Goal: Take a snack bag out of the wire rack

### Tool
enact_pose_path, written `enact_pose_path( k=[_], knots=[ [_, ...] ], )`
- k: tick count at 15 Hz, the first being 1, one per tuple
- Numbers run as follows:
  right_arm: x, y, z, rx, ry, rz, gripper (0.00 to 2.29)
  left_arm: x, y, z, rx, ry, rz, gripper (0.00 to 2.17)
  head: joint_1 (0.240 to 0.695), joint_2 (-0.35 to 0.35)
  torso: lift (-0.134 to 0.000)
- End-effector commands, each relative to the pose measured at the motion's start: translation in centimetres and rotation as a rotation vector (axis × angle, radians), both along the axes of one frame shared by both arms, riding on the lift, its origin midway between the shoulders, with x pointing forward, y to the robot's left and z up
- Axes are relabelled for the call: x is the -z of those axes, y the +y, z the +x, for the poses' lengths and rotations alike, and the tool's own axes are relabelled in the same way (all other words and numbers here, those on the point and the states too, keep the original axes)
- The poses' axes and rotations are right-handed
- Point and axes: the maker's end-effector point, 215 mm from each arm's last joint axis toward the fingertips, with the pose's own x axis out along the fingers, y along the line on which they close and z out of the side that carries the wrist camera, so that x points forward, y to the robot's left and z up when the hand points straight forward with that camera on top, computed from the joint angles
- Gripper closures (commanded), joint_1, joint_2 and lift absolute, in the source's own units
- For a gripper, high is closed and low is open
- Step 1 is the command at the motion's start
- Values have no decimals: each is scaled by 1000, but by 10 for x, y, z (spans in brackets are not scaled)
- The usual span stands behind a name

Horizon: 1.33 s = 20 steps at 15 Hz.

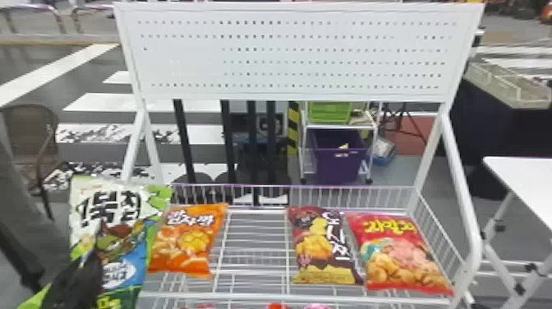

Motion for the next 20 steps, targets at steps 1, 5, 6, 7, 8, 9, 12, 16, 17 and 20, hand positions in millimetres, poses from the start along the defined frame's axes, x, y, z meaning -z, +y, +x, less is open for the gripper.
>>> enact_pose_path(
  k=[1,5,6,7,8,9,12,16,17,20],
  knots=[
    [0,1,0,-1,0,1,90,-1,0,0,0,-1,2,2142,499,0,0],
    [-2,1,0,-2,-3,1,90,-1,-1,0,3,-3,1,2142,499,0,0],
    [-3,1,0,-2,-4,2,90,-1,-1,0,1,-3,1,2142,499,0,0],
    [-4,1,0,-2,-7,2,90,-1,-1,0,2,0,1,2142,499,0,0],
    [-3,1,0,-2,-4,3,90,-1,-1,0,3,-3,1,2142,499,0,0],
    [-4,2,0,-2,-7,5,90,-2,0,0,0,-3,2,2142,499,0,0],
    [10,5,23,-4,-2,22,90,-4,-5,0,10,-6,-1,2142,499,0,0],
    [28,54,110,-56,-14,67,90,-5,-12,-2,24,-5,-6,2142,499,0,0],
    [36,72,132,-81,6,69,90,-5,-13,-2,27,-5,0,2142,499,0,0],
    [59,112,189,-124,81,61,90,-2,-13,-2,27,3,3,2142,499,0,0]
  ],
)
